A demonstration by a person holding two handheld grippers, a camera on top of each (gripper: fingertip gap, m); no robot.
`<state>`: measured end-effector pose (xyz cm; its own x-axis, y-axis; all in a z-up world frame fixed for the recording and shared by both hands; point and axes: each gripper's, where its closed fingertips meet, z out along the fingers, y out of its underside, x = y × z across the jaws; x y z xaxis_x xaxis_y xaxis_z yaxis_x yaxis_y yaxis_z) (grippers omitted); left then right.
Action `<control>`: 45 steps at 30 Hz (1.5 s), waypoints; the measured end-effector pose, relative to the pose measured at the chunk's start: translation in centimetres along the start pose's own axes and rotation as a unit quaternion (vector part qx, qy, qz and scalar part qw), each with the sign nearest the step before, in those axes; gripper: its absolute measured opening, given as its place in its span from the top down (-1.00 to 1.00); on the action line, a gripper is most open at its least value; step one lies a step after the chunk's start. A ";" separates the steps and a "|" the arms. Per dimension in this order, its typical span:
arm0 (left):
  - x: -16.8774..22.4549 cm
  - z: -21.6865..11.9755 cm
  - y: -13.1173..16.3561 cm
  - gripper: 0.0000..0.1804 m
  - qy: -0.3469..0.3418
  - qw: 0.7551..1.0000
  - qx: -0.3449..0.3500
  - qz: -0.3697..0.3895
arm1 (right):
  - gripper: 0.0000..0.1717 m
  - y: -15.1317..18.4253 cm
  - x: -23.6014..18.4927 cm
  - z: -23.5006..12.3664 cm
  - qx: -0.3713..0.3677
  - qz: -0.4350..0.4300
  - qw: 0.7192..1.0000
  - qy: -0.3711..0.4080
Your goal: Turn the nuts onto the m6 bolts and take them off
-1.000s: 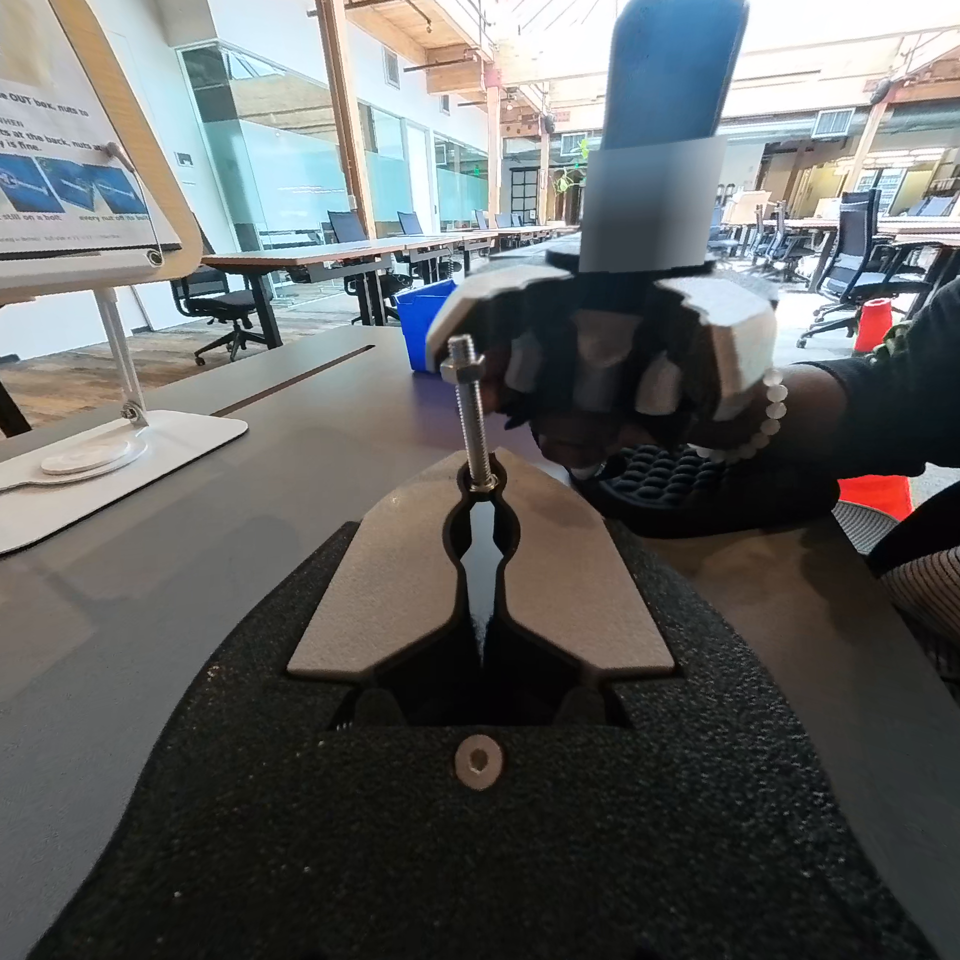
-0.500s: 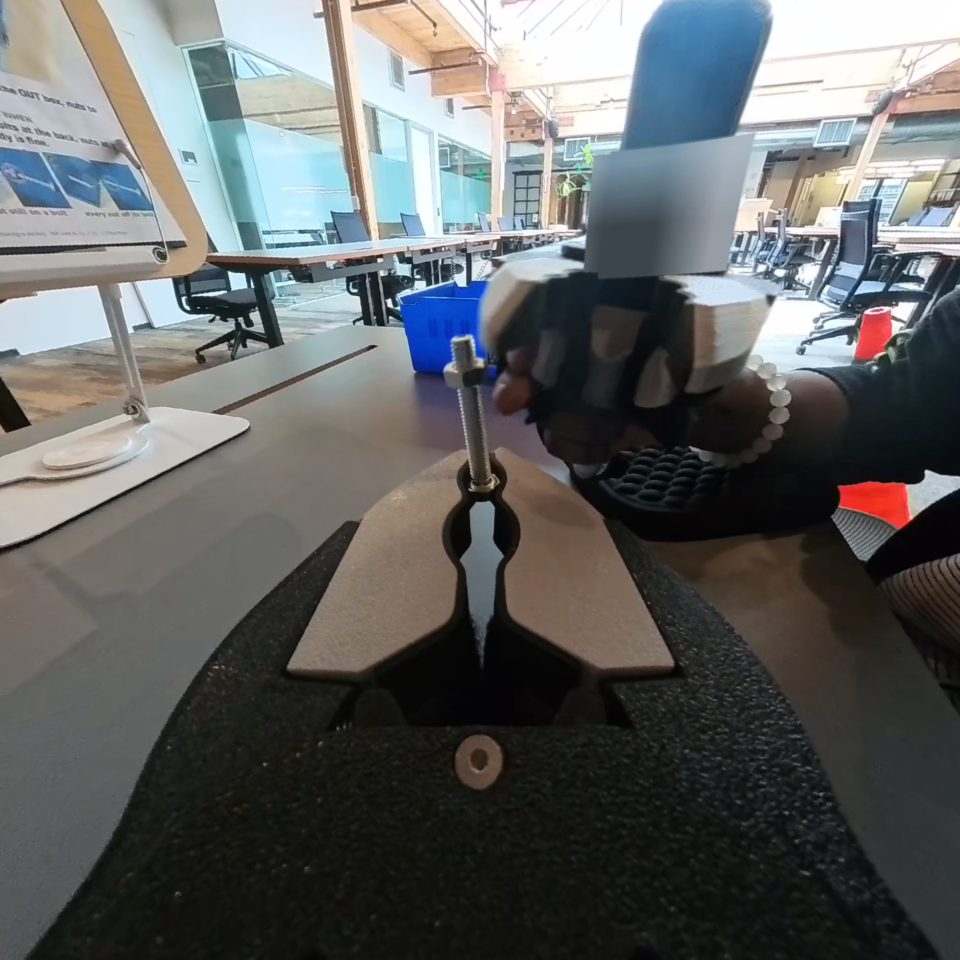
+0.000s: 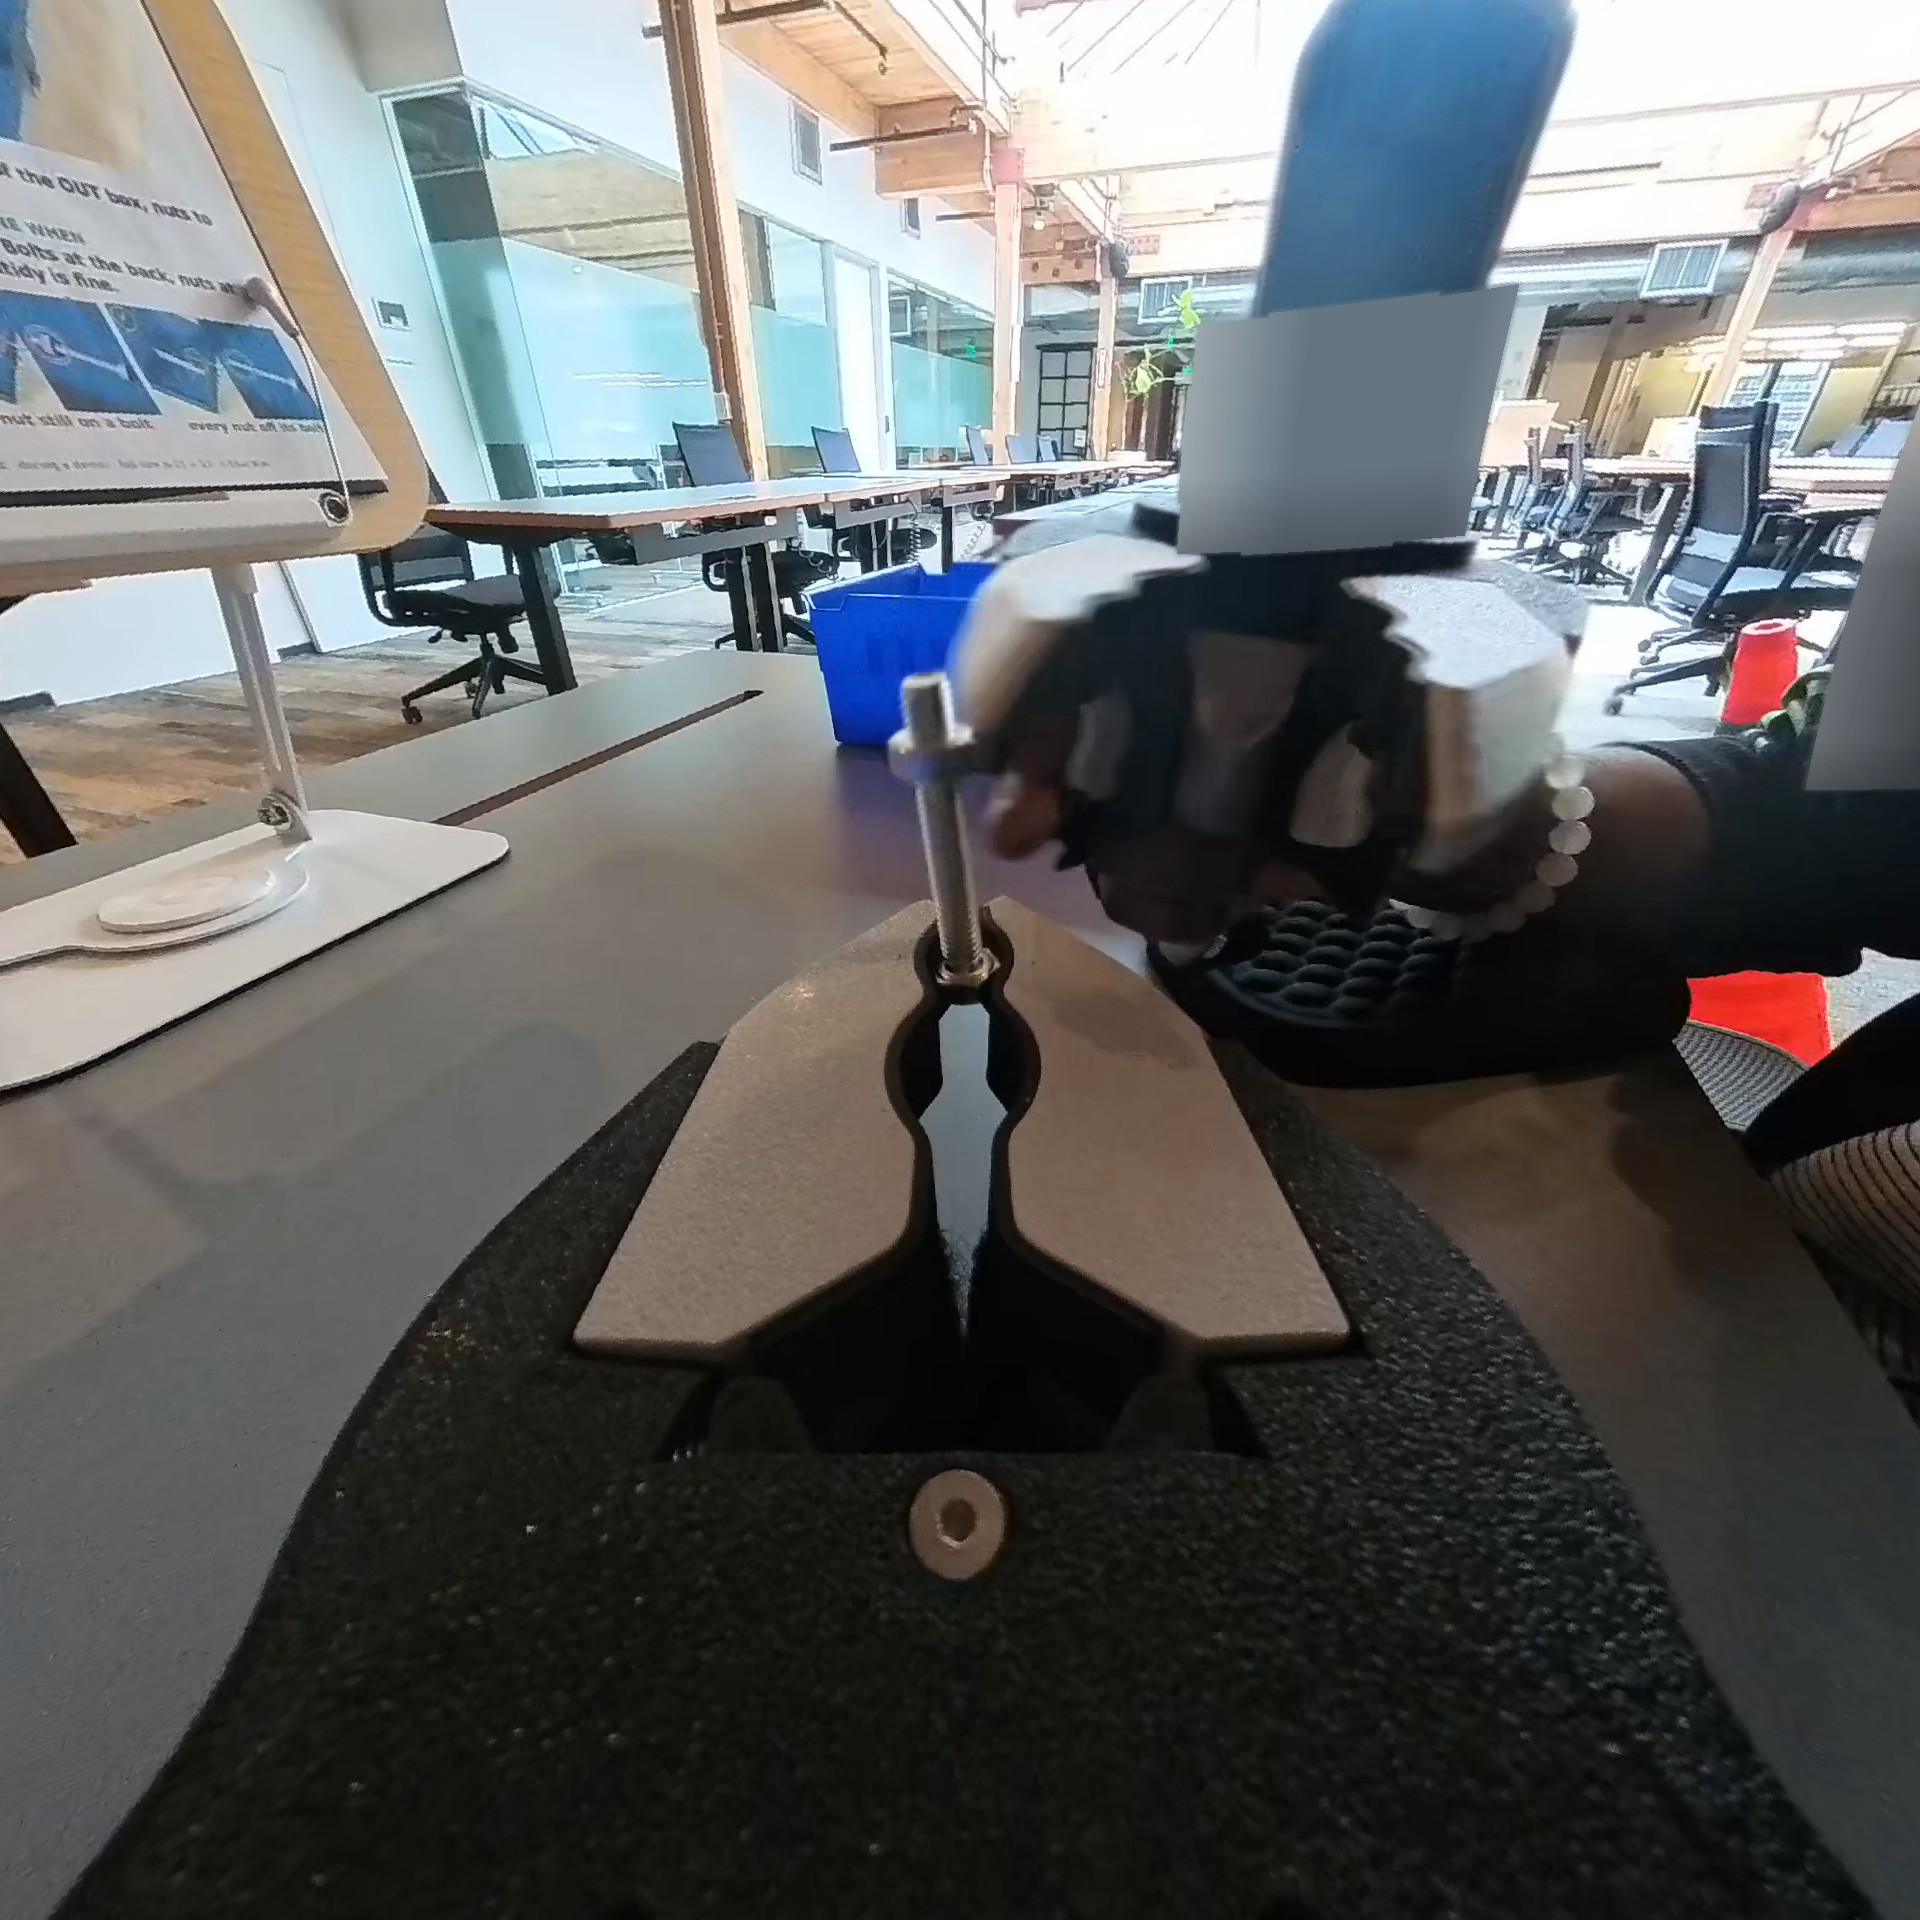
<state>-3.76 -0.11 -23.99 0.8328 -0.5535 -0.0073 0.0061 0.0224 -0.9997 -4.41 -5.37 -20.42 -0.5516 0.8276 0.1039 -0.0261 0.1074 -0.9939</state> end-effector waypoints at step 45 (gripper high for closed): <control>-0.1 0.0 0.0 0.97 -0.004 1.000 -0.001 -0.004 | 0.47 -0.3 0.4 -0.3 0.016 0.002 1.000 0.008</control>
<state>-3.86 -0.04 -24.00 0.8366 -0.5478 0.0013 0.0120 0.0160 -0.9998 -4.40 -4.95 -20.07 -0.5383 0.8368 0.0999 -0.0497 0.0868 -0.9950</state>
